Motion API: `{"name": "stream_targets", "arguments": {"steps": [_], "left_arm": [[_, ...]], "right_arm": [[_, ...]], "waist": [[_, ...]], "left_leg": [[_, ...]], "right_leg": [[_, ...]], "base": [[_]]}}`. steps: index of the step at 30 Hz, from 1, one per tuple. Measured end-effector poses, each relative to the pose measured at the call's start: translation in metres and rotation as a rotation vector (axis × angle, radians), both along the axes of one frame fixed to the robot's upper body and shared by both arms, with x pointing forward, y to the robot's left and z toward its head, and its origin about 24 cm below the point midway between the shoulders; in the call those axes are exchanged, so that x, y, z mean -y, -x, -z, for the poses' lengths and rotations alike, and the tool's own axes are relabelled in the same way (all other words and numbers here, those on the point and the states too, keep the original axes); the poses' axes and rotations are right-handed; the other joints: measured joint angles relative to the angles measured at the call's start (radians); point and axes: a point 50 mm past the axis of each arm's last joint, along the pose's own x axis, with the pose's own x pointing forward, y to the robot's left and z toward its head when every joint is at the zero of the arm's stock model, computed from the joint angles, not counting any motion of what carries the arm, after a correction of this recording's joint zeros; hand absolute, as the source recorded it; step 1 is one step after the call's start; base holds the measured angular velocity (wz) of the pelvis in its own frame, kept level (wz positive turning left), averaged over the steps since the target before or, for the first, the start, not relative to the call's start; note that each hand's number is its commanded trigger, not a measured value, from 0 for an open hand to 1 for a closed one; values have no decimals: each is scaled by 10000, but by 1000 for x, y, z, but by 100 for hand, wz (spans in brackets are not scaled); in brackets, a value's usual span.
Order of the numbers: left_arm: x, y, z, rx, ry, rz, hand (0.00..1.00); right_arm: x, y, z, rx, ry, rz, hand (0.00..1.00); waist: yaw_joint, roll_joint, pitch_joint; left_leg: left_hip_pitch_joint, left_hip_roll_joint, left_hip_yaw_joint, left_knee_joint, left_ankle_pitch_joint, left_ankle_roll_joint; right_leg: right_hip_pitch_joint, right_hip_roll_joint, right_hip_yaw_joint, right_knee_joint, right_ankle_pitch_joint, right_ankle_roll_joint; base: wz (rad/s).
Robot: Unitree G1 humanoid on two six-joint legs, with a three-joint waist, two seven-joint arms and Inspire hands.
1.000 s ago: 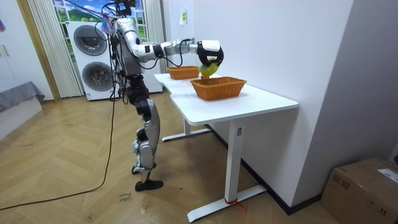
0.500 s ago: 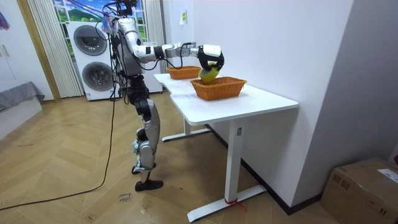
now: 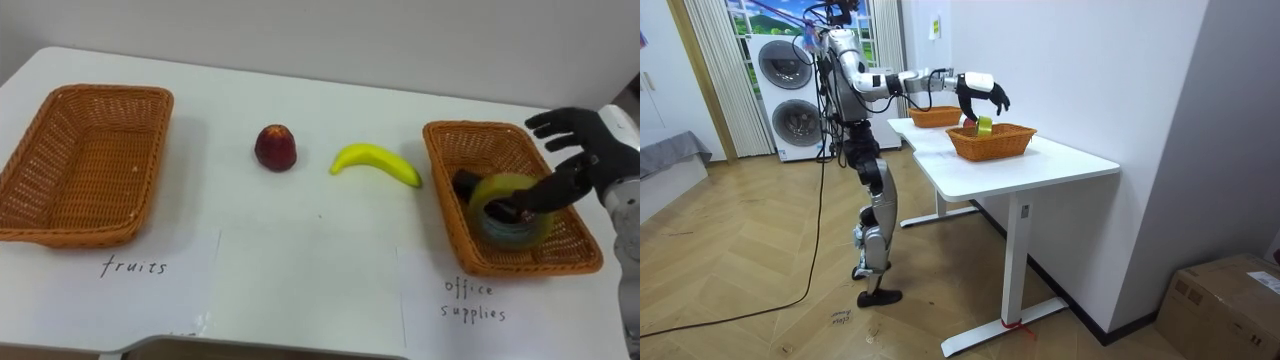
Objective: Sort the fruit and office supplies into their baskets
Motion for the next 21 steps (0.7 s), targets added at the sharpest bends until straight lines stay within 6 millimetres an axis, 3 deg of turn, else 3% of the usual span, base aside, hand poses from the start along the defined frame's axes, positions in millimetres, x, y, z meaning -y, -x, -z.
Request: {"name": "stream_targets", "arguments": {"steps": [21], "left_arm": [[3, 1, 1, -85, 77, 172, 0]], "right_arm": [[0, 0, 0, -60, 208, 20, 0]], "waist": [[6, -42, 9]], "left_leg": [[123, -4, 91, -9, -1, 0]], "right_leg": [[82, 6, 68, -46, -2, -1]], "base": [[0]]}}
